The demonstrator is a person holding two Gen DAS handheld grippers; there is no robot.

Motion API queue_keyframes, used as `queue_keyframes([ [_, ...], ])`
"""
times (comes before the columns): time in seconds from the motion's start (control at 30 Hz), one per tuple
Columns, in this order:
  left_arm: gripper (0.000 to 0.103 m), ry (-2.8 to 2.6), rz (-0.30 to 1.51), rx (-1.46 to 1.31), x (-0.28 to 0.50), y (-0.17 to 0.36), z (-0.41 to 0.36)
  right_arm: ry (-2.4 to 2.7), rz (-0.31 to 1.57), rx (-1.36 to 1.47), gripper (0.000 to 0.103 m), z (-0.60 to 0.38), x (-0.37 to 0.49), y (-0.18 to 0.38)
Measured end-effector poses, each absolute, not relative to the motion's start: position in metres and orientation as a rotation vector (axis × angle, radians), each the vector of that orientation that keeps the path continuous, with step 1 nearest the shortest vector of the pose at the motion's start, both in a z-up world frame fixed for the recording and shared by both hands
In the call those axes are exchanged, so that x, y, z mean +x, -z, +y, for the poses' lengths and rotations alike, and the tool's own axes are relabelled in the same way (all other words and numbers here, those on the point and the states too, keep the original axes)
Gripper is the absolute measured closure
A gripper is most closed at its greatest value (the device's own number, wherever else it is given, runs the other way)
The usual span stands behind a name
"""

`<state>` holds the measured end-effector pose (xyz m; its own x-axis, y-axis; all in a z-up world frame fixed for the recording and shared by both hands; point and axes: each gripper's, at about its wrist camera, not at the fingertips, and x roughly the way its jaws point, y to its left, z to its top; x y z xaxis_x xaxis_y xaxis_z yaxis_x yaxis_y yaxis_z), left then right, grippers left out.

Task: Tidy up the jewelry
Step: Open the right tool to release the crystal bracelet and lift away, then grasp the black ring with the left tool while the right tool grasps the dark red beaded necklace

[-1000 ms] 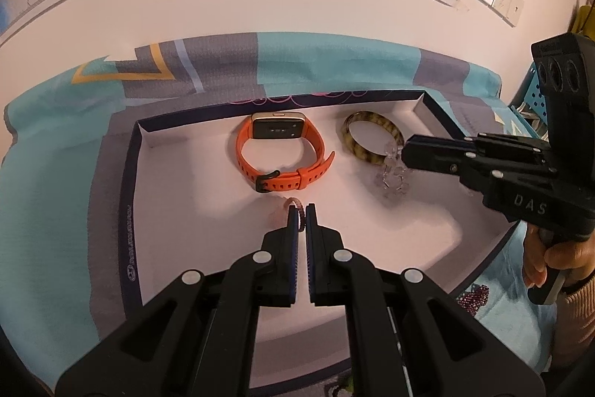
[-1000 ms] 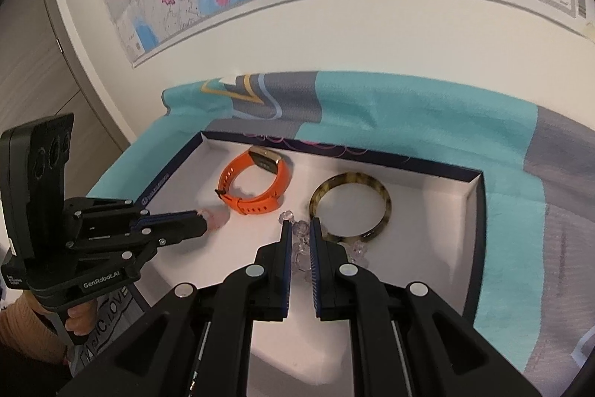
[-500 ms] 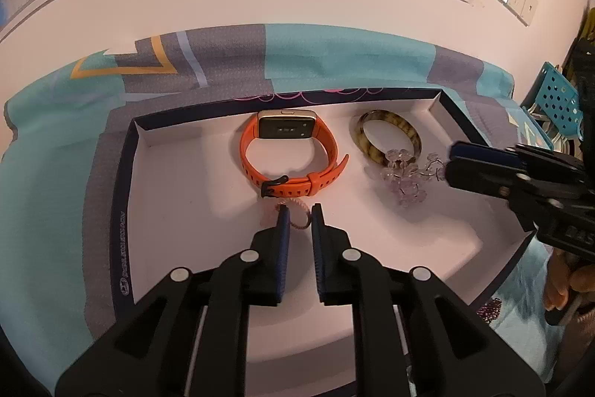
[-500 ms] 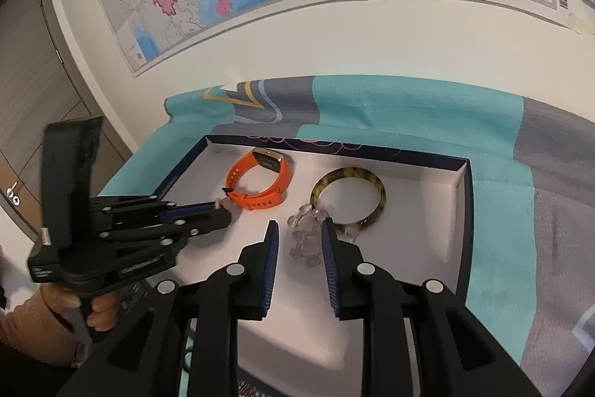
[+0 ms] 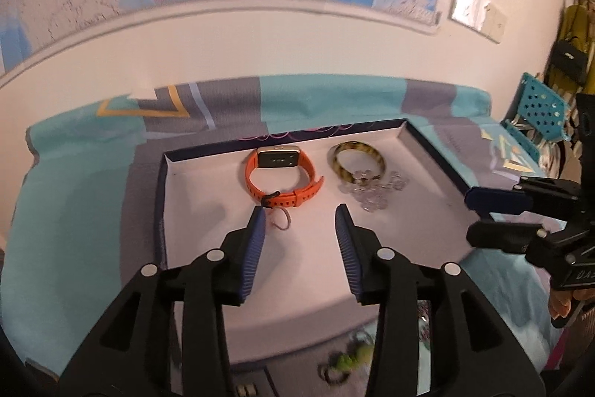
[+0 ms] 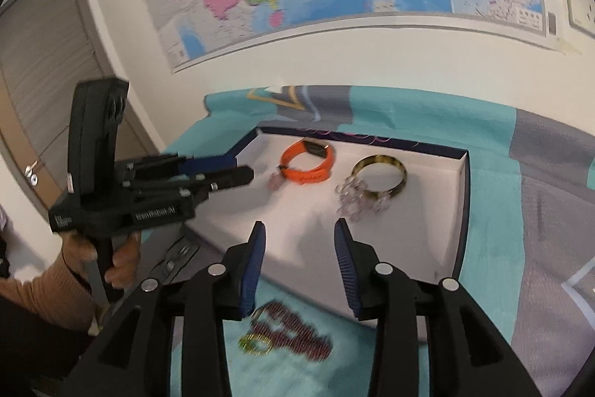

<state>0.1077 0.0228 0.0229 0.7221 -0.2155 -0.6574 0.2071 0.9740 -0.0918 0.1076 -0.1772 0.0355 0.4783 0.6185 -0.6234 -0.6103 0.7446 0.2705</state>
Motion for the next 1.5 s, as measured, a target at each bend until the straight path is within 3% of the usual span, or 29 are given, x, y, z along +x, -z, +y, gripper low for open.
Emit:
queue_keyframes([
  [0.47,0.059,0.289,0.721,0.009,0.032,-0.016,0.035,-0.676,0.887,-0.059,0.065,-0.186,0.071,0.008],
  [1.0,0.056,0.343,0.789,0.079,0.018,0.013,0.011,-0.625,0.908,-0.110,0.063,-0.178,0.070,0.021],
  [1.1,0.056,0.374,0.794,0.090,0.016,0.014,0.002,-0.612,0.901,-0.147,0.070,-0.174,0.068,0.021],
  [1.27,0.058,0.441,0.811,0.104,0.014,0.017,-0.014,-0.631,0.902,-0.151,0.091,-0.173,0.067,0.020],
  [1.5,0.066,0.485,0.881,0.093,0.023,0.029,-0.025,-0.670,0.880,-0.096,0.091,-0.176,0.063,0.011],
])
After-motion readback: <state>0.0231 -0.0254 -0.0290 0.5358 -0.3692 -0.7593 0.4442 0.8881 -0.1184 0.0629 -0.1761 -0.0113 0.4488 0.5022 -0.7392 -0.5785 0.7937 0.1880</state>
